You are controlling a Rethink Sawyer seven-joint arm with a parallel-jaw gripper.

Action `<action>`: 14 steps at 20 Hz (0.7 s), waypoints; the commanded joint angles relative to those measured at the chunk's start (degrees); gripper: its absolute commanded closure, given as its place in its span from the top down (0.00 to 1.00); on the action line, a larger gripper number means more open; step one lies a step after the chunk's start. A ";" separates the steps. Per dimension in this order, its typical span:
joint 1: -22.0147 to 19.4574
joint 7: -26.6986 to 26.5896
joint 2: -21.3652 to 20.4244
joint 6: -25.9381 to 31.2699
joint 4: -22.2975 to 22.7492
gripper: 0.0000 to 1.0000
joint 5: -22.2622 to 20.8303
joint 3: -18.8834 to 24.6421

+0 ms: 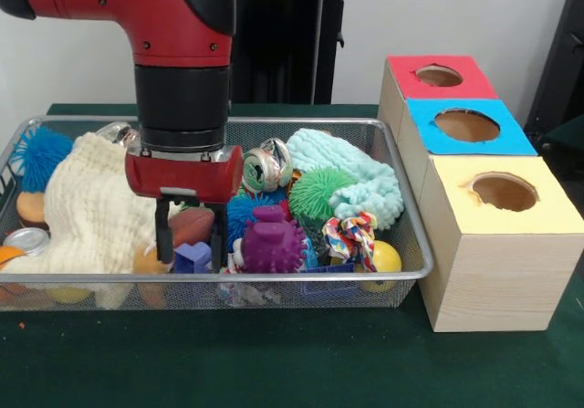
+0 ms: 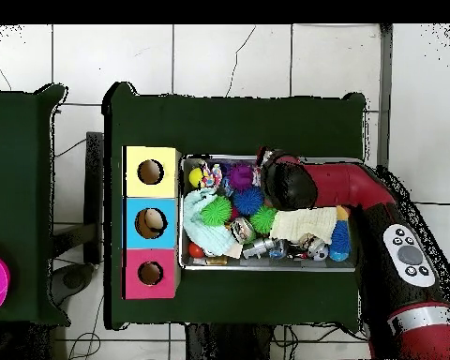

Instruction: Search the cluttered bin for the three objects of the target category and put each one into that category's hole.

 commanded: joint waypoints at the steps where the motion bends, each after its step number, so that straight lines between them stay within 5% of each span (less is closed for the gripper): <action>1: -0.96 -4.58 1.15 -7.47 -0.58 1.00 -5.34 2.55; 6: -0.79 -4.99 2.20 -8.93 -1.84 1.00 -5.96 1.37; 14: -0.67 -7.92 4.77 -2.65 -4.66 1.00 -5.14 0.31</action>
